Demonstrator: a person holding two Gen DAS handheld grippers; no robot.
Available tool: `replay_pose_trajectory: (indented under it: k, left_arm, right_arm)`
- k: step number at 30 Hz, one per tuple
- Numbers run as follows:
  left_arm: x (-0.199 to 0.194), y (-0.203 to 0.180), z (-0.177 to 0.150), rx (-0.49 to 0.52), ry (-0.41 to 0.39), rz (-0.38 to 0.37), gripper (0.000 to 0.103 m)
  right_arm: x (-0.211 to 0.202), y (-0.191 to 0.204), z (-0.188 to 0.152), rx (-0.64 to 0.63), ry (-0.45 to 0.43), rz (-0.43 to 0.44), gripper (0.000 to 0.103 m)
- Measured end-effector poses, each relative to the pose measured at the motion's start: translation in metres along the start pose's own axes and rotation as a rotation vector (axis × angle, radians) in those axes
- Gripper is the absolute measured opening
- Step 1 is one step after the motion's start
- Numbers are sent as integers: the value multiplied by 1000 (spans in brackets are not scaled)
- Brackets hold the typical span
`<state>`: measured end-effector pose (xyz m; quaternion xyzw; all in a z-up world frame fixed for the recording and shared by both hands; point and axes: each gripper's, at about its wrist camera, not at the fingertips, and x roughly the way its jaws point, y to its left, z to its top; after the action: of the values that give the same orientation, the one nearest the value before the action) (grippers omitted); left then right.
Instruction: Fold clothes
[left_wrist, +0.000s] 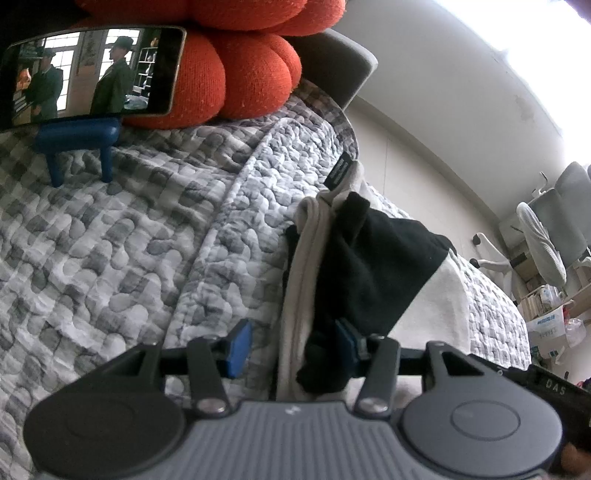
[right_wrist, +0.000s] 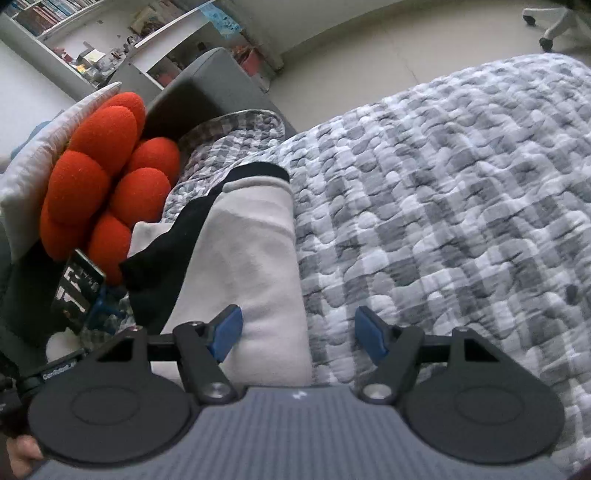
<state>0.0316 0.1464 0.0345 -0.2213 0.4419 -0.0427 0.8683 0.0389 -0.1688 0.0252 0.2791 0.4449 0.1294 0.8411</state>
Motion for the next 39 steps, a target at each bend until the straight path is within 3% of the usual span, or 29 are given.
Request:
replay_pose_trajectory:
  k: [14,24,33,39]
  left_arm:
    - [1,-1,-1,5,-2,7,51]
    - [0,0,0,5,-1,11,52]
    - [0,0,0,4,-1,14,52]
    - [0,1,0,1,-2,19,52]
  right_arm:
    - [12,3,-6,48,43,124,73]
    - [10,-15,-5,213,41,211,75]
    - [10,-5,-7,141,33,189,75]
    - [4,-4,-6,146,20,249,72]
